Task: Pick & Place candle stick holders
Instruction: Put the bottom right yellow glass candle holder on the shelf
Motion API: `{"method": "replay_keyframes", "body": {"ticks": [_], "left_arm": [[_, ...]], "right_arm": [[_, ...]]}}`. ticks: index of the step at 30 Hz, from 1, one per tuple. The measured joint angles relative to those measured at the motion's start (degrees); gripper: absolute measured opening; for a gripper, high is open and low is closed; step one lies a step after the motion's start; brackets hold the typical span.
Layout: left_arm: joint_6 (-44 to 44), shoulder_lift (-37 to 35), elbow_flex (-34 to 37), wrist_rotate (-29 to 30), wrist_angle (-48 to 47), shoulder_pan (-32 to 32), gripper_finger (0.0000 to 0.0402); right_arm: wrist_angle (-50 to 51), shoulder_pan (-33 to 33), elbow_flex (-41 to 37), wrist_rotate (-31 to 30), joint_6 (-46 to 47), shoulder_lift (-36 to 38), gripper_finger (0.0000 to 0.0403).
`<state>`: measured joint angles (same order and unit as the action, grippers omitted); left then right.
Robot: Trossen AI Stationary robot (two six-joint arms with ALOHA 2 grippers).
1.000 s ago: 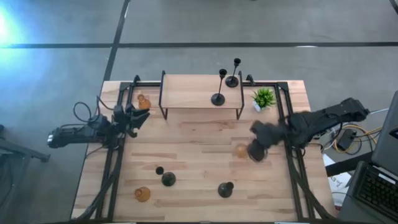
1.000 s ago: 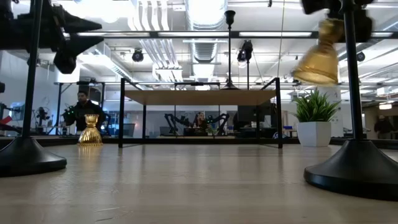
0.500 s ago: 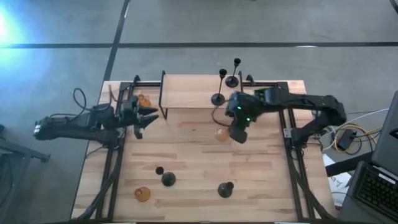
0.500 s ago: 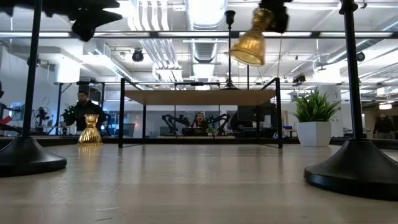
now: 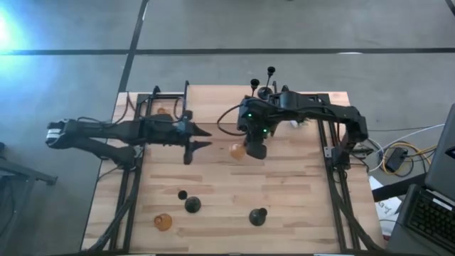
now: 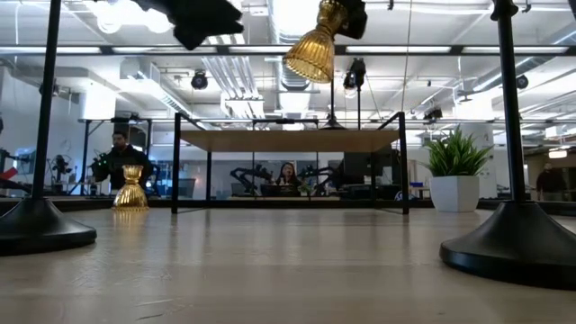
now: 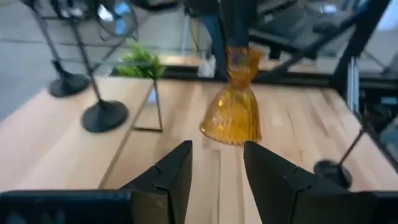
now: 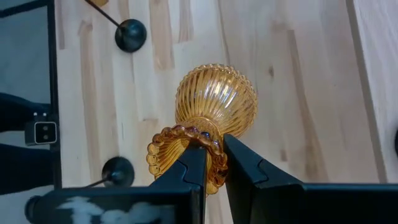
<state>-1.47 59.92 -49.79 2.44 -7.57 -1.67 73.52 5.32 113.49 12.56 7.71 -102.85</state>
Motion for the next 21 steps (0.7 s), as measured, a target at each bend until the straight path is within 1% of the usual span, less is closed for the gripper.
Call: {"method": "replay_keyframes", "body": {"ticks": [3, 9, 21], "left_arm": [[0.95, 4.55, -3.13, -2.64, -0.05, 0.0, 0.0149], [2.96, 10.9, -8.26, -7.32, -0.38, -0.02, 0.0149], [2.68, 18.05, -13.62, -7.71, 0.72, -0.04, 0.0149]], "right_arm": [[1.23, 0.02, 2.87, -0.02, -1.07, -1.98, 0.0024], [1.36, 0.02, 6.2, -0.05, -2.14, -4.18, 0.0024], [0.8, 0.01, 6.8, -0.09, -1.97, -4.09, 0.0024]]}}
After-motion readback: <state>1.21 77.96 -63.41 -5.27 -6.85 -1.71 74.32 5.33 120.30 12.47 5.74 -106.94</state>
